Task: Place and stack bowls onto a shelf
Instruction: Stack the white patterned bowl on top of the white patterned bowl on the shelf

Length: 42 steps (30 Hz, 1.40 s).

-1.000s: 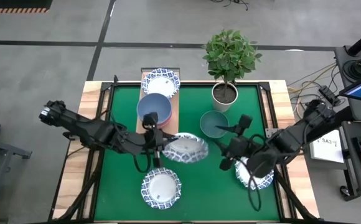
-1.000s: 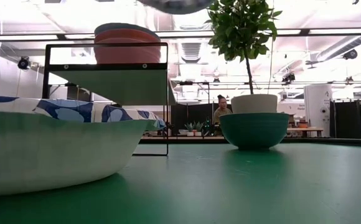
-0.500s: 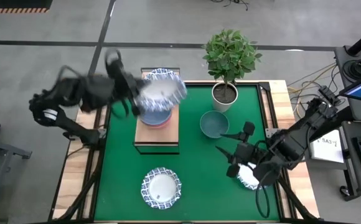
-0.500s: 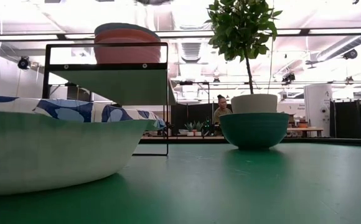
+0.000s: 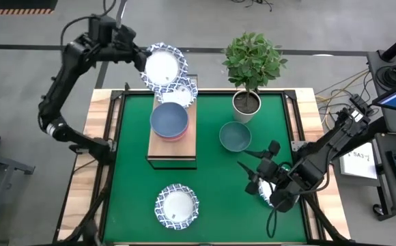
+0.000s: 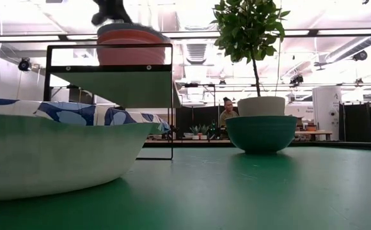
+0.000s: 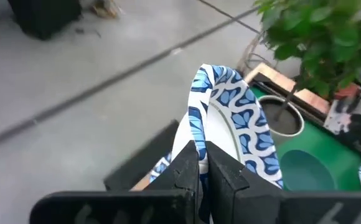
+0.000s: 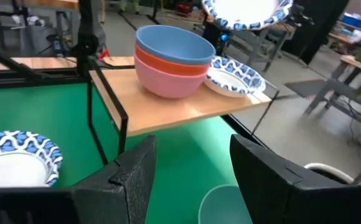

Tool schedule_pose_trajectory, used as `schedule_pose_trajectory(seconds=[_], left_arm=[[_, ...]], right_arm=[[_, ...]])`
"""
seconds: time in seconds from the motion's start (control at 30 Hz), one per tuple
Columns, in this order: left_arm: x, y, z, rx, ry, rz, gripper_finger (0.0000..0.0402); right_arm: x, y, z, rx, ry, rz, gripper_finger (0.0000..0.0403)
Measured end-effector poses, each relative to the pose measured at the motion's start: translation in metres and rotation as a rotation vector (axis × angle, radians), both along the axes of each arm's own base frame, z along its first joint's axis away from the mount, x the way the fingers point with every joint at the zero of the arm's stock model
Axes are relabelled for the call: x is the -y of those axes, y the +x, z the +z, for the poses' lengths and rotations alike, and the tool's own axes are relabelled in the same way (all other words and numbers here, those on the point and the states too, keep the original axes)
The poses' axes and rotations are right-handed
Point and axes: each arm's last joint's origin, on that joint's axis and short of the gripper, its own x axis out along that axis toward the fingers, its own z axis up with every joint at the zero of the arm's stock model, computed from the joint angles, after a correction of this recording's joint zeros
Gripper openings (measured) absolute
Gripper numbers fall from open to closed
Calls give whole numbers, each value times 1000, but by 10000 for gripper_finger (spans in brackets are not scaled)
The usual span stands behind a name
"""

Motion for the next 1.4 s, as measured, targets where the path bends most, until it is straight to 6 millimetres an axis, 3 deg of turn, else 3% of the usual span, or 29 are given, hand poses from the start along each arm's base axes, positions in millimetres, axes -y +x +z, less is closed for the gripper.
schedule_pose_trajectory(seconds=[0.13, 0.37, 1.07, 1.4], left_arm=[[-23, 4, -30, -26, -58, 16, 0], [-35, 12, -65, -73, -124, 13, 0], [-42, 19, -92, -79, -184, 30, 3], [-45, 20, -101, -83, -186, 29, 69]], right_arm=[[1, -1, -12, 40, 17, -43, 194], [0, 1, -26, 73, 23, -58, 194], [0, 2, -30, 88, 37, -59, 194], [0, 2, -30, 88, 37, -59, 194]])
